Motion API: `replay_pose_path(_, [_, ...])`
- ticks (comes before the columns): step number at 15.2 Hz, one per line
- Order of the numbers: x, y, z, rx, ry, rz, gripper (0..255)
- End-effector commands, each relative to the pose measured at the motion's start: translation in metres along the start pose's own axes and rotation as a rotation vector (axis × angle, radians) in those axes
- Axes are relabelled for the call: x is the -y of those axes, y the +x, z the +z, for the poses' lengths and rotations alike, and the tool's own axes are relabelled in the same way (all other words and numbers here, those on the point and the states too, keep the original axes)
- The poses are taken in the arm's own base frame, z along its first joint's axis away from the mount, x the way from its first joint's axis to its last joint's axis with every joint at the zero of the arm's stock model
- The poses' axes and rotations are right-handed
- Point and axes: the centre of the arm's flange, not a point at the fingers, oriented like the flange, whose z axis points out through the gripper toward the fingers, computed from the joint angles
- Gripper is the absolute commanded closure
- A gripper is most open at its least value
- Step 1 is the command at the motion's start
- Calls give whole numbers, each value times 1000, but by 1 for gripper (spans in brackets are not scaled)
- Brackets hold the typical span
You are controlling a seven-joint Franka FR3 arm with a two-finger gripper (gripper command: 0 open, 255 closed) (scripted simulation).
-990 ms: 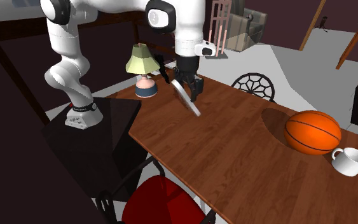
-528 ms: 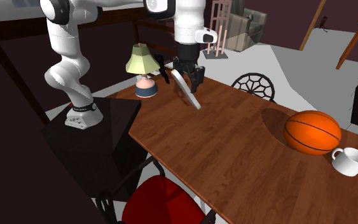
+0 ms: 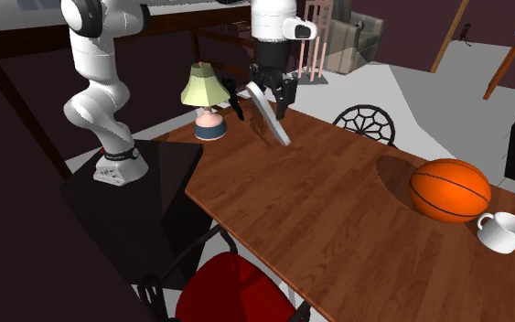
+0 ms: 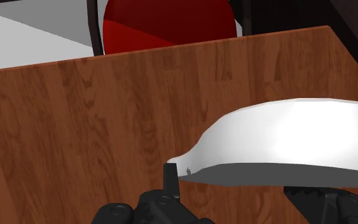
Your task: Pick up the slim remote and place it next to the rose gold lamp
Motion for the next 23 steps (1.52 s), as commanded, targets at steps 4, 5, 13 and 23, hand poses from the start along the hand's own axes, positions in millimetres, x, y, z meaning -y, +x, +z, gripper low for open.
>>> replay_pose_path(4, [10, 6, -20, 0, 0, 0, 255])
replay_pose_path(5, [21, 14, -20, 0, 0, 0, 255])
replay_pose_path(13, [107, 76, -21, 0, 0, 0, 255])
replay_pose_path(23, [214, 152, -21, 0, 0, 0, 255])
